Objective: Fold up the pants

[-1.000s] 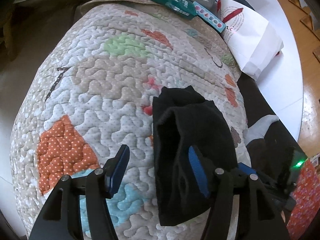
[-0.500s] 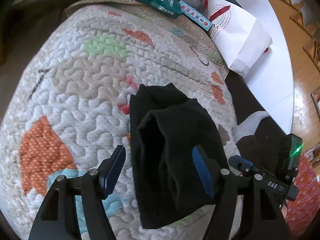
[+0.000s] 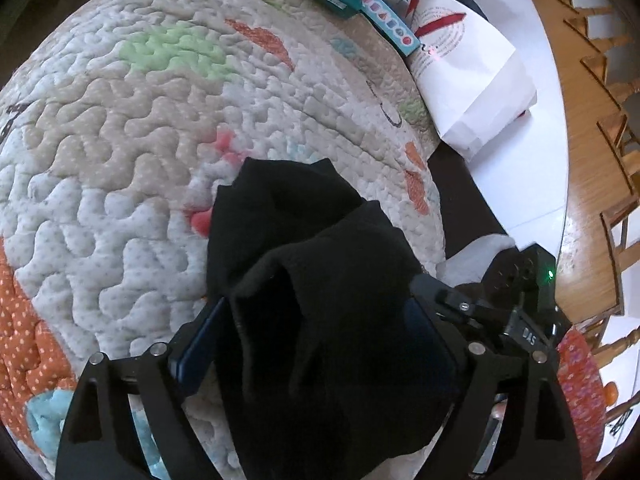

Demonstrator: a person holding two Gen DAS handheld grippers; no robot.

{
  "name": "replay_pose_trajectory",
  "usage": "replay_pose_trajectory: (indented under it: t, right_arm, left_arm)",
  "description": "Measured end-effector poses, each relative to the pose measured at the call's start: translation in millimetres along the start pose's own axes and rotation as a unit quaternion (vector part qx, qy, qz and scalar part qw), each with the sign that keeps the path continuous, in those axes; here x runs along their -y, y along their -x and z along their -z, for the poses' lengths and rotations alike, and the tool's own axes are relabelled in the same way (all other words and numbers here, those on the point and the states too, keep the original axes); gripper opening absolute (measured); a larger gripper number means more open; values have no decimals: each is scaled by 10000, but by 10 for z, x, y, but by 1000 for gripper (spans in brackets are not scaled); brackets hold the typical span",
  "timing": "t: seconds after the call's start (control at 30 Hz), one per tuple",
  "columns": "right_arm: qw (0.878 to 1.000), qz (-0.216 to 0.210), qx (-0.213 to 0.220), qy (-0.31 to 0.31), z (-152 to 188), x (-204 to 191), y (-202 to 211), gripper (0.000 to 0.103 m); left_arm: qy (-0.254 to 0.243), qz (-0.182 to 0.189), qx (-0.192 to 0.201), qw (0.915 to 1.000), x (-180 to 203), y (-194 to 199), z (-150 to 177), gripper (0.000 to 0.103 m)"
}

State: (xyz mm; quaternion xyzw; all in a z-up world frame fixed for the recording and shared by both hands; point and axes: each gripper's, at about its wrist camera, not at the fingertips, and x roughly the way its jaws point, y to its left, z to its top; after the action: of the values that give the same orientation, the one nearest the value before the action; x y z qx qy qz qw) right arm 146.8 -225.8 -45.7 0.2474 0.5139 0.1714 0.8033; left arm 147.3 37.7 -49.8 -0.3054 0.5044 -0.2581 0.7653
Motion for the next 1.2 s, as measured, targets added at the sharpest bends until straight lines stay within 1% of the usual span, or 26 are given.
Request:
replay_pose_trajectory:
  t: [0.07, 0.1, 0.13, 0.2, 0.23, 0.27, 0.3, 0.33, 0.37, 0.4, 0.47, 0.57, 0.7, 0.9, 1.03, 1.2]
  right_arm:
    - [9998, -146, -112, -12, 5, -12, -118, 93]
    - [9994, -259, -210, -17, 18, -21, -191, 92]
    - [9990, -352, -290, -8, 40, -44, -253, 92]
    - [9990, -334, -280, 132, 75, -119, -277, 89]
    - [9989, -268, -301, 244, 86, -169, -274, 83]
    - [9987, -196, -302, 355, 93, -209, -257, 75]
    - [9984, -128, -297, 464, 99, -250, -226, 71]
    - [9983, -130, -288, 492, 100, -264, -200, 62]
    - [9982, -174, -286, 501, 99, -272, -166, 58]
    - [9981, -208, -279, 511, 99, -286, -137, 56]
    - [9975, -145, -234, 645, 117, -355, -81, 52]
    - [9968, -93, -133, 784, 126, -452, -9, 51]
    - [9948, -20, -3, 1023, 122, -598, 95, 51]
    - [9879, 189, 233, 1522, 84, -890, 225, 50]
    - [9841, 253, 328, 1728, 56, -1068, 246, 50]
    - [9799, 286, 396, 1933, 23, -1229, 223, 50]
  left_arm:
    - [-192, -133, -71, 9997, 55, -20, 2, 71]
    - [-334, -304, -129, 9989, 90, -38, 4, 50]
    - [-384, -331, -158, 9986, 92, -42, 4, 38]
    - [-290, -287, -157, 9990, 75, -30, -2, 34]
    - [-276, -304, -145, 9991, 73, -23, -5, 32]
    - [-290, -329, -134, 9990, 74, -16, -1, 32]
    - [-316, -354, -122, 9988, 86, -8, 6, 31]
    - [-364, -372, -105, 9986, 117, 2, 16, 30]
    - [-419, -396, -83, 9983, 150, 14, 26, 30]
    - [-503, -455, -49, 9977, 201, 32, 38, 30]
    - [-632, -555, 22, 9965, 274, 67, 51, 29]
    - [-870, -748, 176, 9932, 385, 152, 63, 29]
    - [-1245, -1049, 474, 9855, 552, 276, 63, 29]
    - [-1733, -1571, 984, 9673, 742, 450, 62, 29]
    - [-1854, -1800, 1212, 9584, 772, 540, 33, 29]
    - [-1769, -1900, 1380, 9558, 743, 622, -38, 29]
